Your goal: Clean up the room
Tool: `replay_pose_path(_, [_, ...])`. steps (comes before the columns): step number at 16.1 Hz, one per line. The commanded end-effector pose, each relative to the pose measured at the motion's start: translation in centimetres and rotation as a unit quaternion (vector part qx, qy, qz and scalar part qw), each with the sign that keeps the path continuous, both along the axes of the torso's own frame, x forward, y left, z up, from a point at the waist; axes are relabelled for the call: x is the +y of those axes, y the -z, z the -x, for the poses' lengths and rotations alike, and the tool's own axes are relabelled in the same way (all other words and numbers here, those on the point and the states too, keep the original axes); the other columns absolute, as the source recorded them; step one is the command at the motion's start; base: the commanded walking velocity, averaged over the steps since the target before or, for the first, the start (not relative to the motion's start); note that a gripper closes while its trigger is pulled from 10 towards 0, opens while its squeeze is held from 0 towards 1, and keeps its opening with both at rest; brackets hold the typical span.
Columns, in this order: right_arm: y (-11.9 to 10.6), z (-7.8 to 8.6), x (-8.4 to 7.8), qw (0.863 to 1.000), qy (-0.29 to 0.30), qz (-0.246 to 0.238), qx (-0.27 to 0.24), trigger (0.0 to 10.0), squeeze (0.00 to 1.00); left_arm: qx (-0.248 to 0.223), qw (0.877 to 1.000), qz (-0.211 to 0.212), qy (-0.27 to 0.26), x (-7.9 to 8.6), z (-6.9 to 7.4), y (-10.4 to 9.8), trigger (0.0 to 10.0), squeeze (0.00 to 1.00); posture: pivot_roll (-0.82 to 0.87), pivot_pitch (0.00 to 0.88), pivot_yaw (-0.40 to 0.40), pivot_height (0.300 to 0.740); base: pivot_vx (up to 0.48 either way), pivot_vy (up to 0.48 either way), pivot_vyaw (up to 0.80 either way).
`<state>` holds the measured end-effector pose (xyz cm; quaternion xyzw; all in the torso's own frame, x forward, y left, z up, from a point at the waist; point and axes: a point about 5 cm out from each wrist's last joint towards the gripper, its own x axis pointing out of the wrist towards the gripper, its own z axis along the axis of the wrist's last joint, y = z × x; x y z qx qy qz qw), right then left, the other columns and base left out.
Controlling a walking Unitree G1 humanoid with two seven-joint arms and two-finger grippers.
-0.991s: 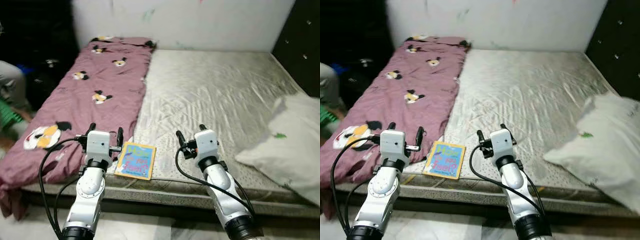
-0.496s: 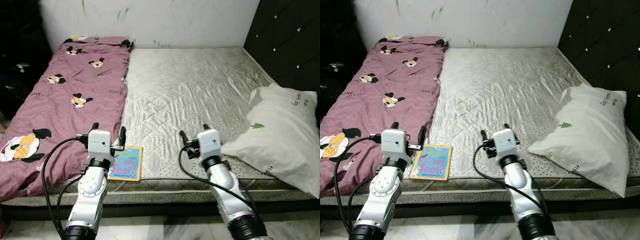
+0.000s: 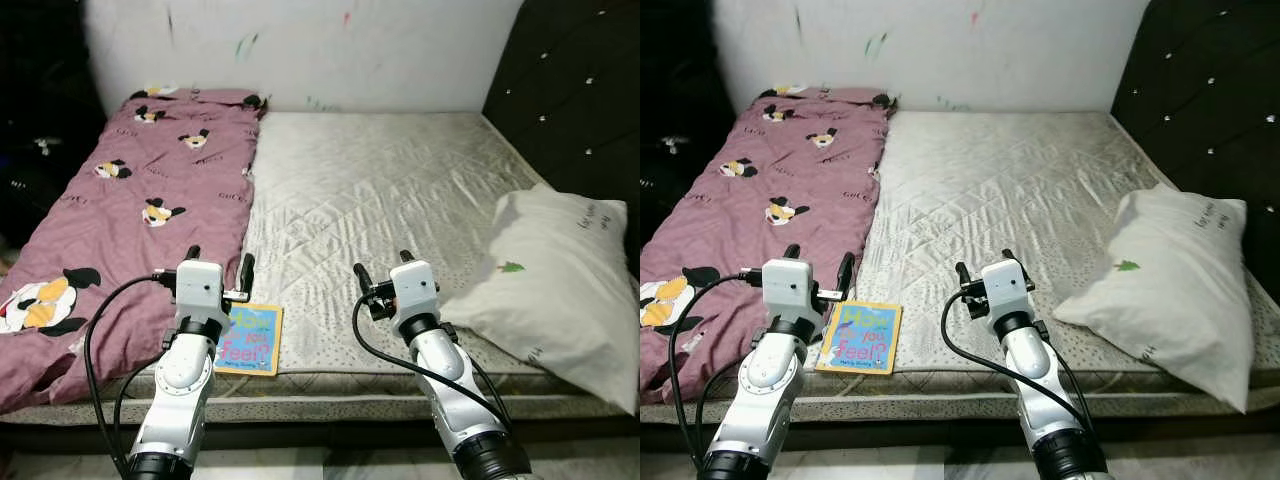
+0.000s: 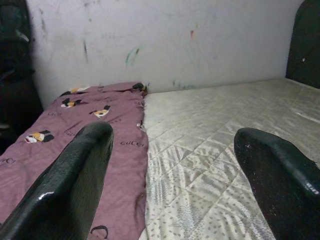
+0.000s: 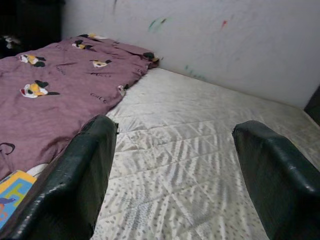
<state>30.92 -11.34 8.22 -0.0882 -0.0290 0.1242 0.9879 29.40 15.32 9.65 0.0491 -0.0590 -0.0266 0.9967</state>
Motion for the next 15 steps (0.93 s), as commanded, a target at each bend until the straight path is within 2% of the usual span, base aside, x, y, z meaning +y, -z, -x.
replay_pose_path(1, [-0.34, -0.37, 0.19, 1.000, -0.003, 0.000, -0.003, 10.0, 0.00, 0.001, 1.000, -0.004, 0.000, 0.14, -0.12, 0.01, 10.0, 0.00, -0.04, 0.000, -0.010, 0.740, 0.319, 0.000, 0.00])
replay_pose_path(10, [-0.37, -0.45, 0.23, 1.000, -0.002, -0.001, -0.004, 10.0, 0.00, 0.003, 1.000, -0.001, -0.001, 0.17, -0.19, 0.04, 10.0, 0.00, -0.04, 0.000, -0.009, 0.740, 0.323, 0.000, 0.00])
replay_pose_path(15, [-0.37, -0.47, 0.14, 1.000, -0.003, -0.001, -0.003, 10.0, 0.00, 0.012, 1.000, -0.002, -0.006, 0.17, -0.23, 0.29, 10.0, 0.00, -0.03, 0.000, -0.015, 0.740, 0.000, 0.000, 0.00])
